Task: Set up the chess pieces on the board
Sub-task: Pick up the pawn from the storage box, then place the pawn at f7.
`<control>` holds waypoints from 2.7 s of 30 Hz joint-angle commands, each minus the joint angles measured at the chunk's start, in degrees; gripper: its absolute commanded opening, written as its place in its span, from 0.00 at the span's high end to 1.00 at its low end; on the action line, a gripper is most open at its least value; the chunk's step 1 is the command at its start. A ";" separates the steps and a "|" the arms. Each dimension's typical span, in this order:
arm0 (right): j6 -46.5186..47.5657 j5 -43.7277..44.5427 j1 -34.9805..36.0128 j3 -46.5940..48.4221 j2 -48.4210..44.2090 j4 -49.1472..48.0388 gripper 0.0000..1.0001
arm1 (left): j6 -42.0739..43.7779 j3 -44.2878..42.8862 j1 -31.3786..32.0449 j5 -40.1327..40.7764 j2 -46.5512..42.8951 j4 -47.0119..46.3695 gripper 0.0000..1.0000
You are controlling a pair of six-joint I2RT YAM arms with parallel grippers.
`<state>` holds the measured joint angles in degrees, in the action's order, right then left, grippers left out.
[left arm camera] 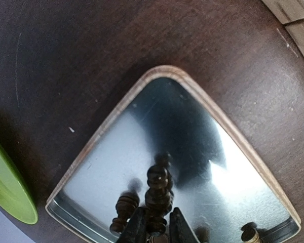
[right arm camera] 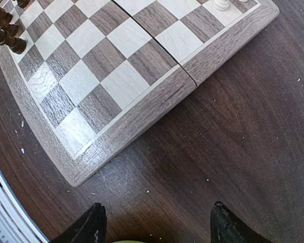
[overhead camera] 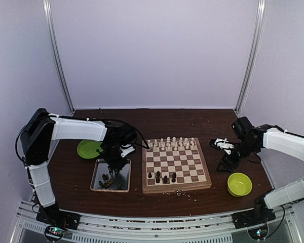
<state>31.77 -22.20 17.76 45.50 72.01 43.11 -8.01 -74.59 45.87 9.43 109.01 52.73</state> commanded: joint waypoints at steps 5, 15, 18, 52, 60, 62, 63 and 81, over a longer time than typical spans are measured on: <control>0.49 0.22 0.30 1.26 -0.60 0.62 0.30 | -0.21 -1.04 0.53 0.78 1.03 2.32 0.87; 0.50 0.30 0.30 1.25 -0.42 0.61 0.30 | 1.72 1.33 2.19 -0.12 -4.08 -2.95 1.00; 0.53 0.29 0.35 1.21 -0.38 0.65 0.30 | 2.66 4.75 1.57 -5.22 -8.16 -9.18 1.00; 0.31 -1.41 0.36 1.67 0.25 0.82 0.29 | -2.61 8.65 3.64 -12.15 -20.27 -13.00 1.00; 0.31 -0.88 0.42 1.60 -0.78 0.82 0.29 | -4.54 2.33 8.03 -17.18 -14.58 -18.39 1.00; 0.31 -0.79 0.43 1.60 -1.20 0.76 0.29 | -4.57 -0.10 8.54 -17.06 -12.01 -18.63 1.00; 0.39 -0.75 0.43 1.49 -1.40 0.72 0.29 | -4.60 -1.39 8.81 -17.05 -10.80 -18.94 1.00; 0.57 -0.51 0.43 1.43 -3.17 0.74 0.29 | 4.03 -18.58 12.41 -21.82 6.61 -13.41 1.00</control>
<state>31.77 -23.07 17.78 45.82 70.02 43.70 -6.87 -91.24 57.58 -10.13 113.40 38.09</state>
